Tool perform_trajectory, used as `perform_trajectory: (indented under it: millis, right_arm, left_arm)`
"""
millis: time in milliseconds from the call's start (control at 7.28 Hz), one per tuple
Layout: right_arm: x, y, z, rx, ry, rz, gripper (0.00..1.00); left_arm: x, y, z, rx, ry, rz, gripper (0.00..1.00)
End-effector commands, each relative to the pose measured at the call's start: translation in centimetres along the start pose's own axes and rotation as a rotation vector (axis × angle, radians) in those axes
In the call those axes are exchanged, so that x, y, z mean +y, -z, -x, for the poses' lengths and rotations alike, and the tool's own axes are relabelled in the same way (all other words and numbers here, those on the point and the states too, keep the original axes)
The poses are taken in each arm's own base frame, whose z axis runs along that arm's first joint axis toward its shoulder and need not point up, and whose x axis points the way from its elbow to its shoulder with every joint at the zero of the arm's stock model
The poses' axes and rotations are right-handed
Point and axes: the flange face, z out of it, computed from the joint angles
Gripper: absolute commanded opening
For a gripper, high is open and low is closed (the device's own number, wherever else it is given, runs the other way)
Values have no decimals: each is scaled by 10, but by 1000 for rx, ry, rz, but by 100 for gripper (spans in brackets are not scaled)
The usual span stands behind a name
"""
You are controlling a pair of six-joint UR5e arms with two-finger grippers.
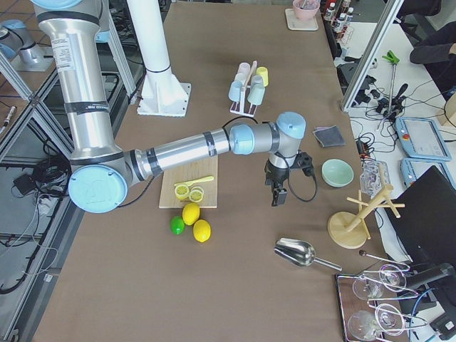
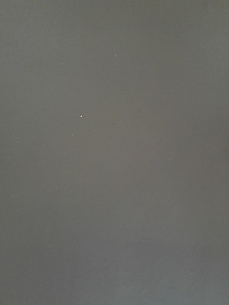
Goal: Place cup on cup holder
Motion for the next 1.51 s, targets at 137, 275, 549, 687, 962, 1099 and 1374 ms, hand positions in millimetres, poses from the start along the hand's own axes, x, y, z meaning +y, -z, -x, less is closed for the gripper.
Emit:
perform_trajectory:
  millis: [137, 275, 549, 687, 962, 1099, 1374]
  right_arm:
    - [53, -66, -142, -89, -129, -2, 100]
    - [53, -80, -155, -81, -94, -50, 100]
    - [42, -73, -152, -61, -110, -73, 100]
    - [40, -67, -147, -67, -155, -81, 100]
    - [33, -28, -116, -77, -254, -53, 100]
    - [32, -18, -107, -82, -277, -27, 100]
    - [38, -22, -109, -85, -277, -20, 100]
  left_arm:
    - [-14, 7, -5, 7, 56, -23, 99]
    - [-17, 4, -4, 7, 62, -16, 99]
    - [-33, -2, 1, 9, 71, 0, 99]
    - [-42, -2, -1, 7, 68, 2, 99]
    - [-44, 0, -1, -4, 48, -16, 99]
    - [-44, -1, 0, -8, 48, -15, 99]
    - [-43, -4, 3, -10, 52, -10, 99]
